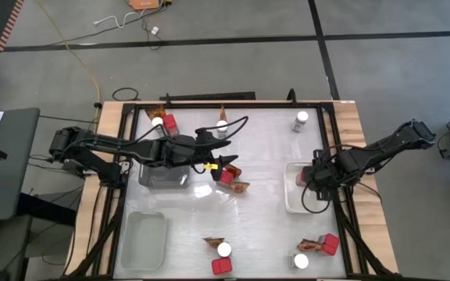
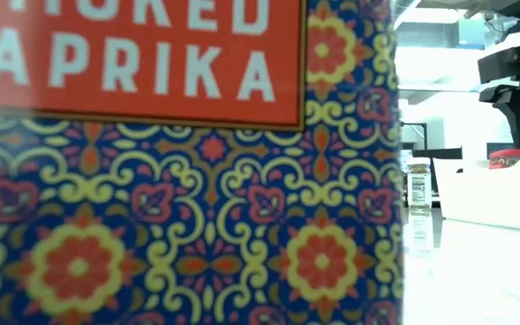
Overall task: Sort spices by type
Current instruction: Put the red spice can into the white bin
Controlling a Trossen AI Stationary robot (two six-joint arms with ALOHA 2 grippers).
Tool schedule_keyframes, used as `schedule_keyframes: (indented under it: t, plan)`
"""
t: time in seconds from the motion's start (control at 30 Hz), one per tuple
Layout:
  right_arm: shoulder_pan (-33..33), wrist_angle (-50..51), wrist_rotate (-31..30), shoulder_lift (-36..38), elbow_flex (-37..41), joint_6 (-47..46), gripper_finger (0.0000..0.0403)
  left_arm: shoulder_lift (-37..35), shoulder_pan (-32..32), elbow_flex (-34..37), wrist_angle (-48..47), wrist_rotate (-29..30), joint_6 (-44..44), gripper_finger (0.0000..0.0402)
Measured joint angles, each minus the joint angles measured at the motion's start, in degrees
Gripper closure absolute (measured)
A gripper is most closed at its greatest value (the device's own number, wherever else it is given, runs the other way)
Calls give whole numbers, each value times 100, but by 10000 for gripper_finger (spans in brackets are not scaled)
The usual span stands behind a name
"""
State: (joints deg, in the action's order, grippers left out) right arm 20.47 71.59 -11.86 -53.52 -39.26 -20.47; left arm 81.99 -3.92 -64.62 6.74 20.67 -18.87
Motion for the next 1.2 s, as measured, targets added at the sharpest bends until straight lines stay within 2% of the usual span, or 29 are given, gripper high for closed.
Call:
schedule_keyframes:
  t: [0.17,0.6,0.83,1.0,1.2]
  plan:
    - [0,50,-2,0,-18,5,106,-1,-1,0,0,2,21,127]
    - [0,322,-7,0,-24,103,34,0,-2,0,0,4,39,127]
    - [0,637,-4,0,-689,51,31,0,-2,0,0,4,39,127]
    - [2,710,0,2,-1262,-744,31,0,-2,0,0,4,43,127]
    - [142,169,507,-17,-1251,-1195,31,-2,-2,0,-80,4,43,127]
